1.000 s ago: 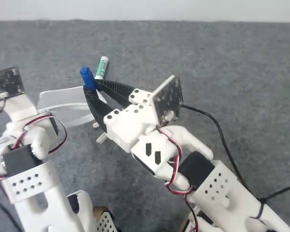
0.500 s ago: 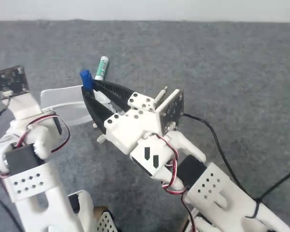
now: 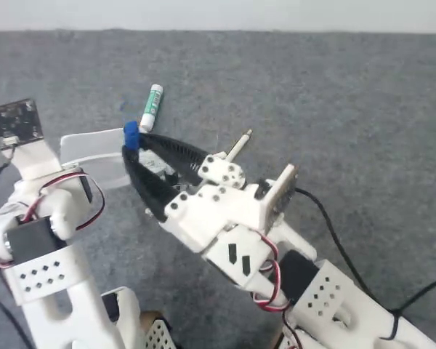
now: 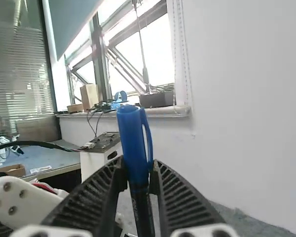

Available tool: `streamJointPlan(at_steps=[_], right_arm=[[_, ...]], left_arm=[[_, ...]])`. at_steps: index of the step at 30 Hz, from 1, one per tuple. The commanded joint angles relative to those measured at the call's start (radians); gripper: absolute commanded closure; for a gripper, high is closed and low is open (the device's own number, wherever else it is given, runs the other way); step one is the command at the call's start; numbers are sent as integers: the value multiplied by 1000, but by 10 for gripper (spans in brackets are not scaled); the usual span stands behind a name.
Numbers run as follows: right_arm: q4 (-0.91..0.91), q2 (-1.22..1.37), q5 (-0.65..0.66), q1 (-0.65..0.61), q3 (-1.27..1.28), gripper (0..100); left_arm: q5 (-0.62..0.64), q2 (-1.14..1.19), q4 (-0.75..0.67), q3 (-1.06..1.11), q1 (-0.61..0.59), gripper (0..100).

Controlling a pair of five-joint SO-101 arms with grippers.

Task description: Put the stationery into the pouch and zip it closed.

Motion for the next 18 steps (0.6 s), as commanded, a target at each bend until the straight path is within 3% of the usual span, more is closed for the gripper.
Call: streamJointPlan(at_steps=[1,18], right_arm=[[-185,-7,-2,-13,31,992],[-533,404,0,45,34,992]], left_arm=[[0,8,-26,-45,8,990],[0,8,-28,-45,8,990]])
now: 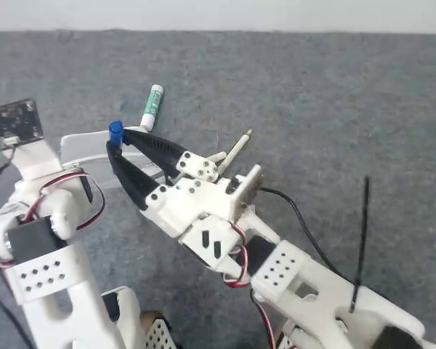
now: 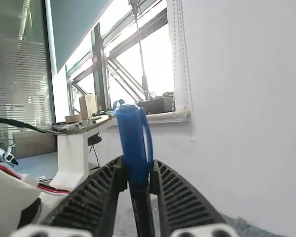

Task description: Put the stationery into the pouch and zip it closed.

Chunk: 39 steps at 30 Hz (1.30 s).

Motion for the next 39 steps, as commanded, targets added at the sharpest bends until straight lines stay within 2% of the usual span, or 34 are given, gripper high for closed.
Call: streamJointPlan(at_steps=[1,5,10,18,23,29,34,39], right_arm=[[-58,50,0,28,-14,992],[-53,120,12,25,-14,992],[-53,179,198,24,-11,992],[-50,191,233,13,23,989],[-48,200,324,-15,44,989],[124,191,324,-36,5,976],[269,191,322,-35,-40,856],[292,191,322,-35,-44,876]], left_arm=[[0,8,-28,-45,8,990],[0,8,-28,-45,5,990],[0,8,-26,-39,3,990],[-2,8,-31,-27,2,990],[-5,5,-26,-25,-15,990],[-6,6,-28,-25,-43,990],[-6,8,-26,-24,-43,990],[-6,8,-28,-24,-44,990]])
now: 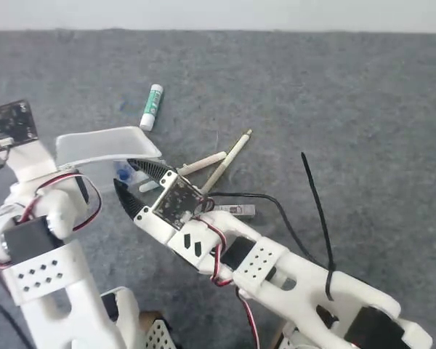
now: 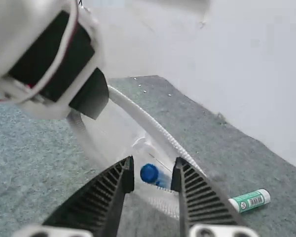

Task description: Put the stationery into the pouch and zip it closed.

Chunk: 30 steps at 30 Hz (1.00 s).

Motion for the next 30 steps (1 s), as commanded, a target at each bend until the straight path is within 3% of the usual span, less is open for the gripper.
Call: streamJointPlan(at_steps=[1,9,16,30], right_arm=[[13,-10,8,-4,-54,881],[84,-99,8,-1,-55,881],[366,-265,-48,5,-144,881],[829,-283,-196,122,-446,886]], left_arm=[[-6,3,-28,-25,-9,990],[-6,3,-26,-25,-11,990],[-6,3,-28,-25,-11,990],[-6,-2,-32,-28,-54,990]])
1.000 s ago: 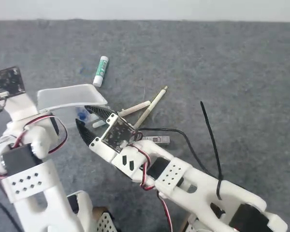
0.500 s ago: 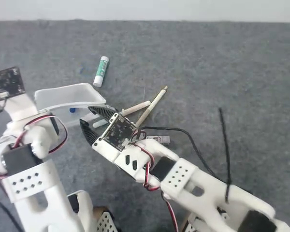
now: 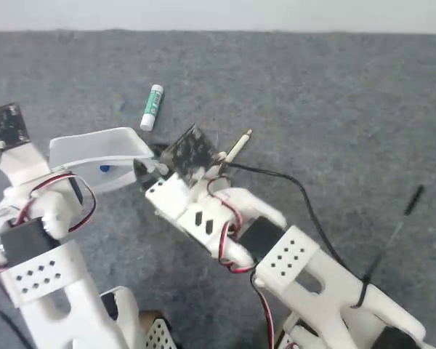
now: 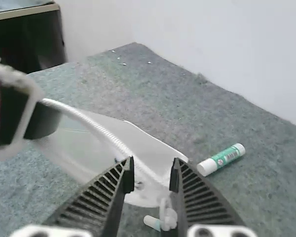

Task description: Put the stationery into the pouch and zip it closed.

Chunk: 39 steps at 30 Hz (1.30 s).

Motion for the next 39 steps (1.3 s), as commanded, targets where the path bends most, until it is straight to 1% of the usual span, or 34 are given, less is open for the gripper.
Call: streamJointPlan(at_steps=[1,4,8,13,18,22,27,31,37,39], right_arm=[[147,-59,-49,41,-170,886],[309,-48,-84,70,-288,886],[486,-27,-94,122,-422,886],[613,54,-94,186,-528,886],[682,182,-95,255,-611,886],[702,303,-175,317,-678,886],[768,467,-187,366,-784,886],[771,576,-245,407,-842,886],[759,728,-253,456,-888,886],[737,773,-285,458,-888,886]], left_arm=[[-6,-2,-32,-28,-8,990],[-6,-2,-32,-28,-8,990],[-6,-2,-32,-27,-8,990],[-6,3,-32,-25,-9,990],[-6,3,-32,-25,-9,990],[-6,3,-32,-25,-9,990],[-6,3,-31,-25,-9,990],[-6,3,-29,-24,-9,990],[-6,0,-41,-8,-9,990],[-6,0,-43,-8,-9,990]])
